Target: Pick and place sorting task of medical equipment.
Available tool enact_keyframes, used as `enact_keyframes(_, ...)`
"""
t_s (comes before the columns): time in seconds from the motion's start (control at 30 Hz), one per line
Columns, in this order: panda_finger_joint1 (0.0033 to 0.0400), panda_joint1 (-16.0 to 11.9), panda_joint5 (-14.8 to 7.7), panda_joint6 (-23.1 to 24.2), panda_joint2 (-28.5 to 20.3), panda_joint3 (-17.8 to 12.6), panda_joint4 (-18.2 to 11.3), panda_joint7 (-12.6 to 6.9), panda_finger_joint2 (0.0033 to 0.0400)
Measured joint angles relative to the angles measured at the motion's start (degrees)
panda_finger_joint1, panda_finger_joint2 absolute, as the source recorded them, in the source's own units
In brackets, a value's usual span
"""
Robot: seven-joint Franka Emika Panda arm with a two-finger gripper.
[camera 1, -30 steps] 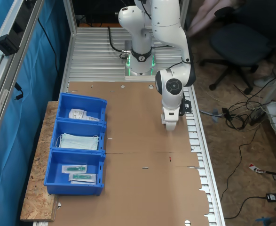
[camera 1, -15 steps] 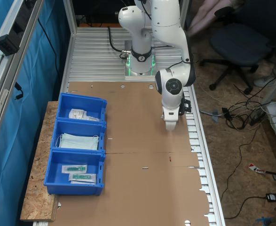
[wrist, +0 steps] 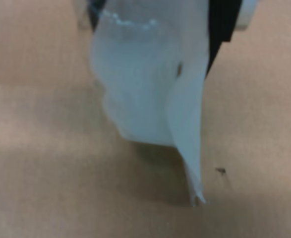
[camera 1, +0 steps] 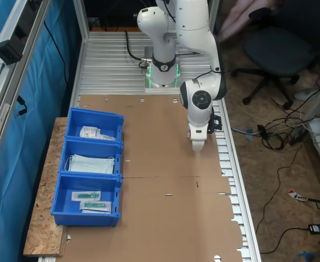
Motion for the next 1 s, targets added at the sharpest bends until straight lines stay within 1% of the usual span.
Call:
enact_keyframes(0.27,0.006,0.02,0.0,0.0,-3.21,0.4,-0.19,0.0,0.006)
enact_keyframes(0.63,0.006,0.03,0.0,-0.58,-11.14,0.49,-0.19,0.0,0.006)
enact_keyframes(0.8,0.006,-0.01,0.0,-1.8,-14.82,0.5,-0.2,0.0,0.006)
enact_keyframes(1.0,0.006,-0.41,0.0,-4.58,-19.64,0.52,-0.21,0.0,0.006)
